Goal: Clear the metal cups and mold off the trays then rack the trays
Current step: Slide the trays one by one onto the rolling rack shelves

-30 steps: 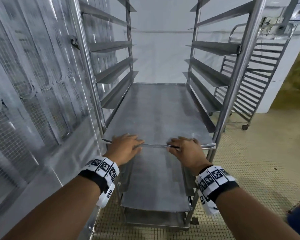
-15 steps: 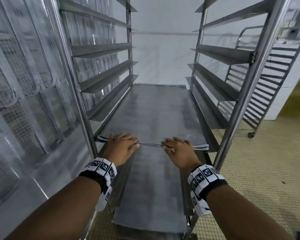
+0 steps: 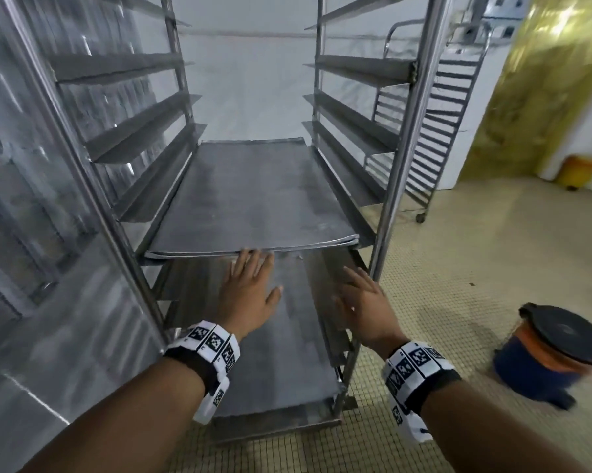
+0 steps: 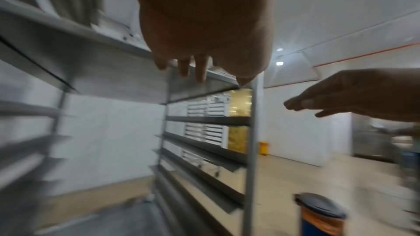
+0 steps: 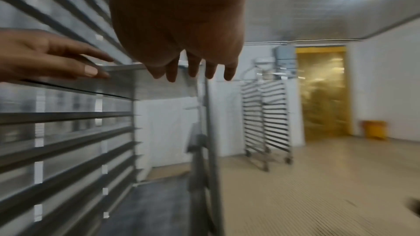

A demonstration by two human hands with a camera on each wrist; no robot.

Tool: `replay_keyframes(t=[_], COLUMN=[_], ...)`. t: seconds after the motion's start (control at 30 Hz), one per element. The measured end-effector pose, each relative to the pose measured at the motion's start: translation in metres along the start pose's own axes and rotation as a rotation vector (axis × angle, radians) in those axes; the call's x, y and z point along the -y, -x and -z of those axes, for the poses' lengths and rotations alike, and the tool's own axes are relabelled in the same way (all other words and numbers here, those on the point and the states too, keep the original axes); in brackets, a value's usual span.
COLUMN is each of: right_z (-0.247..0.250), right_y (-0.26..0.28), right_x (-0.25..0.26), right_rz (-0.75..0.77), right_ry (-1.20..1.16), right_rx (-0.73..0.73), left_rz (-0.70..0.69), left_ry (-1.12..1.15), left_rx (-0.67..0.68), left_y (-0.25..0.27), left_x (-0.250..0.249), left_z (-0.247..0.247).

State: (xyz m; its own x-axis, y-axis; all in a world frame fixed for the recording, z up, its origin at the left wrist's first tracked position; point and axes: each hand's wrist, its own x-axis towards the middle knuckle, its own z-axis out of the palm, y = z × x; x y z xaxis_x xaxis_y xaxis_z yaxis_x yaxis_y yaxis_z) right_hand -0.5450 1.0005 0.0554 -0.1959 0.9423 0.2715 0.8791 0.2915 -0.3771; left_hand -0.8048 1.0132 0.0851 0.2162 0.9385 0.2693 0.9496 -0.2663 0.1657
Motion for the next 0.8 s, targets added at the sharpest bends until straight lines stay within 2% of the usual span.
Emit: replay_keyframes(t=[0.1, 0.17, 0.3, 0.5, 0.63, 0.8], right_z=[0.015, 0.028, 0.059, 0.114, 0.143, 0.174], right_y=[0.068, 0.121, 0.228, 0.396, 0.512, 0.657], right_x=[-0.030, -0.046, -0.076, -0.098, -0.108, -0.119], right_rz=[-0.230, -0.389, -0.690, -1.158, -1.397, -1.613], right_ry=[0.034, 0.032, 0.042, 0.003, -0.052, -0.062], right_rx=[0.004, -0.025, -0.099, -0.277, -0.374, -0.382], left_rz=[-0.175, -0.271, -0.365, -0.657, -0.815, -0.868], left_ry=[0.140, 0.254, 0.448, 0.550, 0.572, 0.593], left_rx=[-0.028, 0.026, 0.292, 0.601, 0.808, 1.018], left_y=[0.007, 0.016, 0.042, 0.107, 0.166, 0.258], left_x=[-0.042, -0.084, -0.181, -0.326, -0.421, -0.530], left_z=[-0.027, -0.041, -0.065, -0.095, -0.108, -0.120])
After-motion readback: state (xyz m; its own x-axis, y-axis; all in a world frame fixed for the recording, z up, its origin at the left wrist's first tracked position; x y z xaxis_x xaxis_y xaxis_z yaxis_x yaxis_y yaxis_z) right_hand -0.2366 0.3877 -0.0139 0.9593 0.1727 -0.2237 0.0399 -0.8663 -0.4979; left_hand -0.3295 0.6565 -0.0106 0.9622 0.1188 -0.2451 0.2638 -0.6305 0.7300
